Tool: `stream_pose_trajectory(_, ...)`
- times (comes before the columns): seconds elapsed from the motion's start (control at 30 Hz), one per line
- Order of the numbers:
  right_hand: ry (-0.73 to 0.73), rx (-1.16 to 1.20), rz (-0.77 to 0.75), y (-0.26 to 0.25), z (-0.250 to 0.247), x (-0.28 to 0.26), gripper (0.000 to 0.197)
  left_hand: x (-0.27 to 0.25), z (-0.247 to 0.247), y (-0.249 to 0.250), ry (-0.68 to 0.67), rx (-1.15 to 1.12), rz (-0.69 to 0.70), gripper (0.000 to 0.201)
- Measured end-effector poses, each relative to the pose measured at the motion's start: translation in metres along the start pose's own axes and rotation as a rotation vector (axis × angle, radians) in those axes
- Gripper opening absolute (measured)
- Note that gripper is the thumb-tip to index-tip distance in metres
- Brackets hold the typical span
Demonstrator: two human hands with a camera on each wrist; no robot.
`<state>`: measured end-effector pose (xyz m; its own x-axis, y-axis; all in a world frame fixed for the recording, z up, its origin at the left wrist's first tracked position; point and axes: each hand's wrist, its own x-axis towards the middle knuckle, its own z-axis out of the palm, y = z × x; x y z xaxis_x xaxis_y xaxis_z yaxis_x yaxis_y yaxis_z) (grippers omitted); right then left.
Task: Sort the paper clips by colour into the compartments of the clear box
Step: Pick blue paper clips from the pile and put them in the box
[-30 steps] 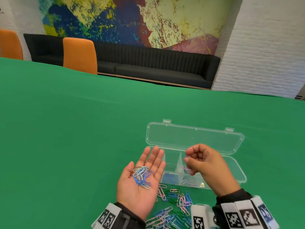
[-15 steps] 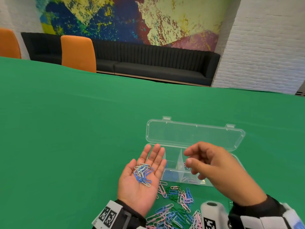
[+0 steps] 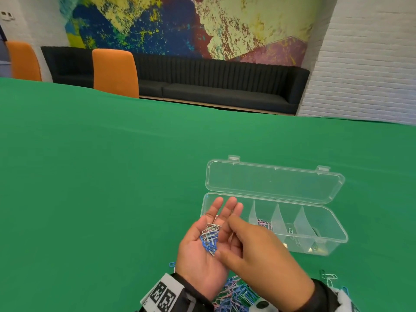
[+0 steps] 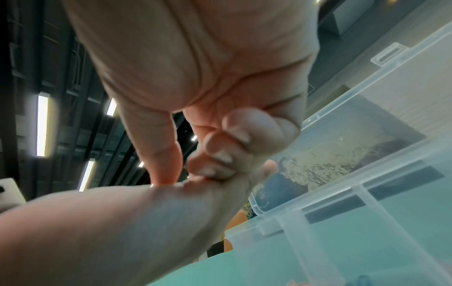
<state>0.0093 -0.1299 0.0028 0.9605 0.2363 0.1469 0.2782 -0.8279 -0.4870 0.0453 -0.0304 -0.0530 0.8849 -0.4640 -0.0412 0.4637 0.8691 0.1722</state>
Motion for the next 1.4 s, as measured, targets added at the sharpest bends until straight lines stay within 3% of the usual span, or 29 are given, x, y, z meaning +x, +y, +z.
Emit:
stream_pose_trajectory(0.2, -0.034, -0.037, 0.017, 0.003, 0.003, 0.002, 0.029, -0.004, 0.001, -0.004, -0.007, -0.041, -0.017, 0.088)
stream_pose_trajectory(0.4, 0.071, -0.068, 0.014, 0.015, -0.008, 0.005, 0.013, -0.001, 0.000, -0.002, -0.037, -0.080, -0.024, 0.086)
stream_pose_trajectory(0.57, 0.027, -0.102, -0.010, 0.014, -0.005, 0.005, 0.012, -0.003, -0.004, -0.005, -0.055, -0.050, -0.101, 0.088)
stream_pose_trajectory(0.7, -0.021, -0.167, -0.005, 0.015, -0.007, 0.006, 0.032, -0.004, -0.005, -0.006, -0.053, -0.044, -0.124, 0.089)
stream_pose_trajectory(0.9, -0.021, -0.189, -0.017, 0.016, -0.004, 0.006, 0.024, -0.005, -0.005, -0.004, -0.063, -0.023, -0.130, 0.086)
stream_pose_trajectory(1.17, -0.065, -0.176, -0.018, 0.022, -0.011, 0.008, 0.028, -0.001, 0.000, -0.005, -0.018, -0.077, -0.066, 0.081)
stream_pose_trajectory(1.4, 0.127, -0.009, 0.137, 0.050, -0.028, 0.014, 0.019, 0.005, -0.007, 0.002, 0.019, -0.004, -0.010, 0.077)
